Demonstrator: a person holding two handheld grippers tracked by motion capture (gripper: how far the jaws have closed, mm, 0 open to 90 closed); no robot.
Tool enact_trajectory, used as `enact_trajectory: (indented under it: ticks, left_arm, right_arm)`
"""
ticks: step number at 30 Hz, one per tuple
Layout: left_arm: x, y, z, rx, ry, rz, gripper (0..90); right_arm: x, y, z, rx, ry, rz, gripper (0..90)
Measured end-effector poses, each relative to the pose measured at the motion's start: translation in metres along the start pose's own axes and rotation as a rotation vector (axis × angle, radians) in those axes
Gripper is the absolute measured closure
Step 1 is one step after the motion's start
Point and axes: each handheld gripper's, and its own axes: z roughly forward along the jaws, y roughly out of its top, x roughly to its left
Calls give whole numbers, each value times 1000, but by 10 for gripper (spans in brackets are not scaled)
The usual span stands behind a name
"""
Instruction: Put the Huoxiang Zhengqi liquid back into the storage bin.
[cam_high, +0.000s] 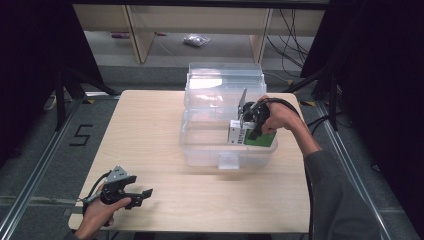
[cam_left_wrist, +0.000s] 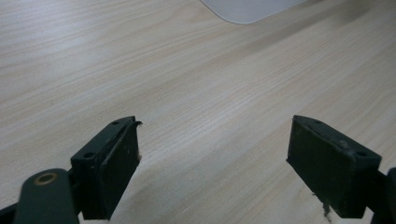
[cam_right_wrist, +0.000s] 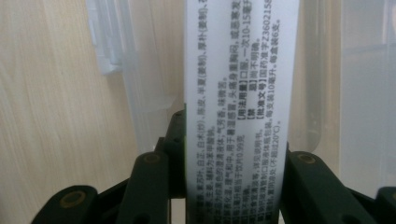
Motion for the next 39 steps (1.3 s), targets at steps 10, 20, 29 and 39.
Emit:
enact_trajectory:
  ticks: [10, 20, 29, 39]
  left_arm:
    - [0, 0, 0, 1, 2, 2, 160]
    - [0, 0, 0, -1, 0, 1, 160]
    - [0, 0, 0, -1, 0, 0, 160]
    - [0, 0, 0, 1, 1, 9, 160]
  right_arm:
    - [-2, -3, 7, -3, -1, -3, 648]
    - [-6, -4, 20, -29, 0, -58, 647]
    - [-2, -3, 24, 10, 11, -11, 646]
    - [-3, -2, 30, -12, 24, -50, 646]
